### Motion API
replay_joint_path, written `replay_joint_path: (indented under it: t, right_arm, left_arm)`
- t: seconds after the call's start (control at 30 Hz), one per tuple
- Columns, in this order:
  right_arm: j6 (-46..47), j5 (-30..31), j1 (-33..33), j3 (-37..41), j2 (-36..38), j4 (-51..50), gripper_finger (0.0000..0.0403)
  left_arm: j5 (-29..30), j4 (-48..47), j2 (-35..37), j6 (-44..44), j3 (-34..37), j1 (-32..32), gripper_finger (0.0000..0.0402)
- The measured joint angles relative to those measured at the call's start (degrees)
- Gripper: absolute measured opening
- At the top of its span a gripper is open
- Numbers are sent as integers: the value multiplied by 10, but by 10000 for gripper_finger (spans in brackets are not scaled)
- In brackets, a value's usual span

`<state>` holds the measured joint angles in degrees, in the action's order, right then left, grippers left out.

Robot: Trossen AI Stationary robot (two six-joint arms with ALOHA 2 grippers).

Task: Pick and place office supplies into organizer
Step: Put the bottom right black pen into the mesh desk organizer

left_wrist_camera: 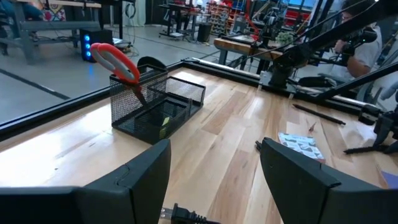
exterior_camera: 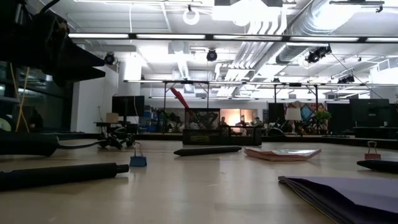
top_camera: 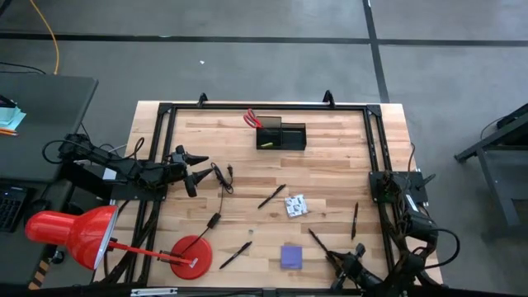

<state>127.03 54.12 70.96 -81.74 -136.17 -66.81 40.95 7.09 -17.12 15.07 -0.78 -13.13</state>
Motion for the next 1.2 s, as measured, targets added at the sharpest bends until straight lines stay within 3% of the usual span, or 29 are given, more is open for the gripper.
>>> replay_joint_path:
  t: [0.2,1.2]
  right_arm:
    - [-2,1,0,0,-1,1,33]
    - [-10,62,-10,-2,-3,-47,32]
  left_arm:
    - [0,0,0,0,0,0,232]
    - [0,0,0,0,0,0,232]
